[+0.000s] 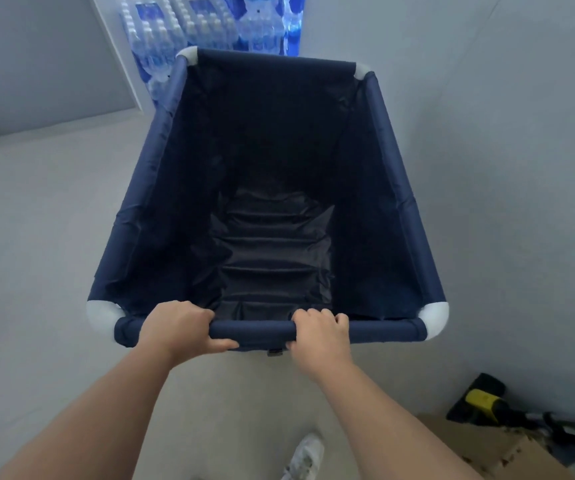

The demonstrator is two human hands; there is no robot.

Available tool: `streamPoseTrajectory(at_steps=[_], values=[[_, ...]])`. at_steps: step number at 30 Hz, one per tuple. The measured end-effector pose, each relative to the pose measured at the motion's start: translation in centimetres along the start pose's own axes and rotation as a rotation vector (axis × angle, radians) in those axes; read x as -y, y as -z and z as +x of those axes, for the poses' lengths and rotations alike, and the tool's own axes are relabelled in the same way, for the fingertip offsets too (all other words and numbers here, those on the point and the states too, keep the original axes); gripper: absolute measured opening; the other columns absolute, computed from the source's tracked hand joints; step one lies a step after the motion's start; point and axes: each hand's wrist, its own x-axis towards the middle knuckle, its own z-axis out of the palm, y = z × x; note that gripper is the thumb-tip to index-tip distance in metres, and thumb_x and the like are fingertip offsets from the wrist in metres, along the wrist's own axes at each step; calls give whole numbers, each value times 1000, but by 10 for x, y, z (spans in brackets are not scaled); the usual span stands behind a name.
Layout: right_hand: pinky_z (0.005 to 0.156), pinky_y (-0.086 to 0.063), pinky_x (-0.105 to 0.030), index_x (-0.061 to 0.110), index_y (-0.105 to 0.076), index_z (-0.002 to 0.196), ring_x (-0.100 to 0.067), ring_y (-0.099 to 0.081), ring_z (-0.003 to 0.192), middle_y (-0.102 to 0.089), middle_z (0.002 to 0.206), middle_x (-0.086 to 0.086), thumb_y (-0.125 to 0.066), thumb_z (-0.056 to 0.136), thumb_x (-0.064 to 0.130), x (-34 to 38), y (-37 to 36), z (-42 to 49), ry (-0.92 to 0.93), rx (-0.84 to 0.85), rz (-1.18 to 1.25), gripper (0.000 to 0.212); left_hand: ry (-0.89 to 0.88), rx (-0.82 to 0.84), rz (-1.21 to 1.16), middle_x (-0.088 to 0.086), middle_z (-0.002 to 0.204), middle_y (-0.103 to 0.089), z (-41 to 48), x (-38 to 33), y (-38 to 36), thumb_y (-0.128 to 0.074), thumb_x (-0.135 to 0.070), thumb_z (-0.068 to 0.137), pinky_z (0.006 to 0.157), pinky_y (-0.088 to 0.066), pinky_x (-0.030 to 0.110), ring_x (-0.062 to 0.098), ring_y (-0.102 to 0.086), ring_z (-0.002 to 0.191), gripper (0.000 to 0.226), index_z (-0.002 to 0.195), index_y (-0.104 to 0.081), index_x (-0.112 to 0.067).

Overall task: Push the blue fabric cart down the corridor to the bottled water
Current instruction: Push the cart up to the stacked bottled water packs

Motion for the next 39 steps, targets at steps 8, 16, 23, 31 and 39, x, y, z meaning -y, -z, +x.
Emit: streamPoseTrajectory(at_steps=[8,16,23,31,39], values=[[92,-31,-42,24,-55,102,-23,-54,99,-62,99,5,-63,89,40,-1,4,31,8,-54,14,22,-6,-19,25,-13,53,-52,33,14,3,-14,-100,60,46,-29,27,6,-48,49,75,68,-52,-36],[92,-32,-42,24,-55,107,-24,-54,103,-63,106,3,-60,91,43,3,23,69,-17,-18,14,26,-54,-13,29,-14,52,-48,80,35,13,-13,-99,60,46,-28,27,5,-44,46,74,68,-52,-37],[92,-33,-42,25,-55,111,-23,-55,103,-64,107,4,-57,93,44,9,41,109,-62,9,4,27,-117,-26,1,-12,54,-53,130,62,20,-14,-100,60,46,-31,27,5,-46,47,80,71,-58,-34],[90,-35,-43,25,-56,110,-23,-56,102,-65,105,5,-57,92,45,1,54,144,-60,-2,22,27,-121,-18,11,-12,52,-51,176,71,31,-11,-101,57,45,-32,26,4,-47,46,85,70,-59,-32],[91,-38,-43,23,-54,111,-24,-57,102,-65,108,3,-57,93,45,-30,67,170,26,35,0,29,-66,5,-10,-12,56,-57,198,53,39,-14,-99,57,47,-37,25,4,-53,50,83,74,-63,-34]])
